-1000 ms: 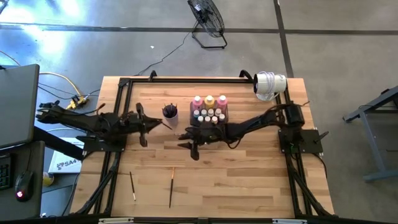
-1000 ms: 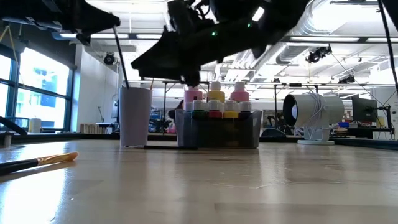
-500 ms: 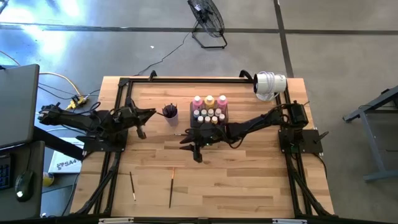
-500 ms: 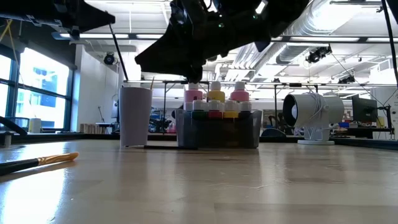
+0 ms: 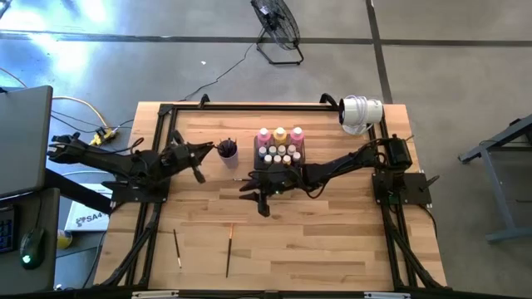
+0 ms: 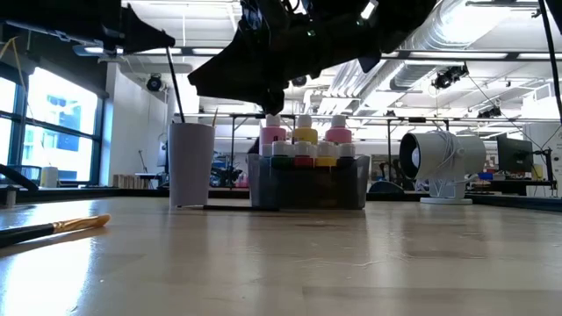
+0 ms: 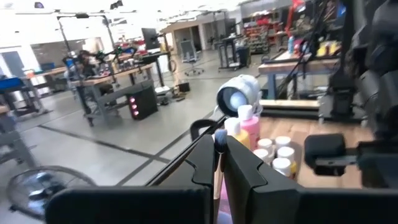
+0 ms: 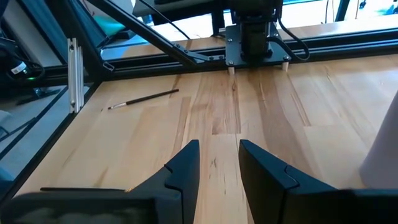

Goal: Pick & Place Paint Supplies
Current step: Put the silver paint brush into the purple cup

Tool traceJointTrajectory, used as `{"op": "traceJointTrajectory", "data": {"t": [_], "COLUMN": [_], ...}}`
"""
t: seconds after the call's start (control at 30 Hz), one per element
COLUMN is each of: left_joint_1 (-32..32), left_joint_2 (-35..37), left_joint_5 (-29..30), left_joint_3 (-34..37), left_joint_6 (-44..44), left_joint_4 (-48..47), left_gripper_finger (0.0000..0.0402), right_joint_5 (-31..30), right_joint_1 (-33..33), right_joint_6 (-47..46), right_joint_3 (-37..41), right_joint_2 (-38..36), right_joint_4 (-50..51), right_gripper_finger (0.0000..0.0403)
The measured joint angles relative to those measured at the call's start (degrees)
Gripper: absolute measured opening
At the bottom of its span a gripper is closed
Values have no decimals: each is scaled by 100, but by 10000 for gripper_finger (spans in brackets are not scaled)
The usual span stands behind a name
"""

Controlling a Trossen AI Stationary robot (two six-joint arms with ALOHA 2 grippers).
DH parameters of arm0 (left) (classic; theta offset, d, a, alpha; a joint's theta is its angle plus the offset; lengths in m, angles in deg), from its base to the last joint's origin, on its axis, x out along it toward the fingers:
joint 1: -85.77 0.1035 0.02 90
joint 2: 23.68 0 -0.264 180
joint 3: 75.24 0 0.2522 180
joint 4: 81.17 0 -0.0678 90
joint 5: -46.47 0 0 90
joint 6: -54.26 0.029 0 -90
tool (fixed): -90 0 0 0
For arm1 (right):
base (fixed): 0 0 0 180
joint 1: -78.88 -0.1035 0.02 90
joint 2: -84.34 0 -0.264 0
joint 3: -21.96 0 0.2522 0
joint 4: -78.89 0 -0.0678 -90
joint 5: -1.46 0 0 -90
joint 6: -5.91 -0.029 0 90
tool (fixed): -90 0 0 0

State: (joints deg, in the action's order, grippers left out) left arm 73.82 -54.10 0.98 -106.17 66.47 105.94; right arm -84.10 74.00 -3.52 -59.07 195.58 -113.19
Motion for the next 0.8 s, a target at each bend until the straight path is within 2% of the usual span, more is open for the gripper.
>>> {"op": "traceJointTrajectory", "data": {"t": [0.13,0.23,0.47,0.67,0.8], "left_joint_1": [69,394,1605,2279,2425], "left_joint_2": [-224,-436,-903,-1198,-1333], "left_joint_5": [77,-122,-1616,-2523,-2746], "left_joint_3": [0,-2,-2,-2,-2], "left_joint_6": [-36,-197,-806,-1342,-1448], "left_joint_4": [-1,-1,-37,-255,-252], "left_gripper_finger": [8,8,8,8,10], "right_joint_5": [-1,0,-2,-2,-2], "right_joint_1": [-4,-2,-2,-2,-2], "right_joint_6": [0,1,2,2,2], "right_joint_3": [0,0,-2,-2,-2], "right_joint_2": [0,0,0,0,0], "right_joint_4": [-57,-118,-188,-185,-183], "right_gripper_finger": [103,103,103,103,103]}}
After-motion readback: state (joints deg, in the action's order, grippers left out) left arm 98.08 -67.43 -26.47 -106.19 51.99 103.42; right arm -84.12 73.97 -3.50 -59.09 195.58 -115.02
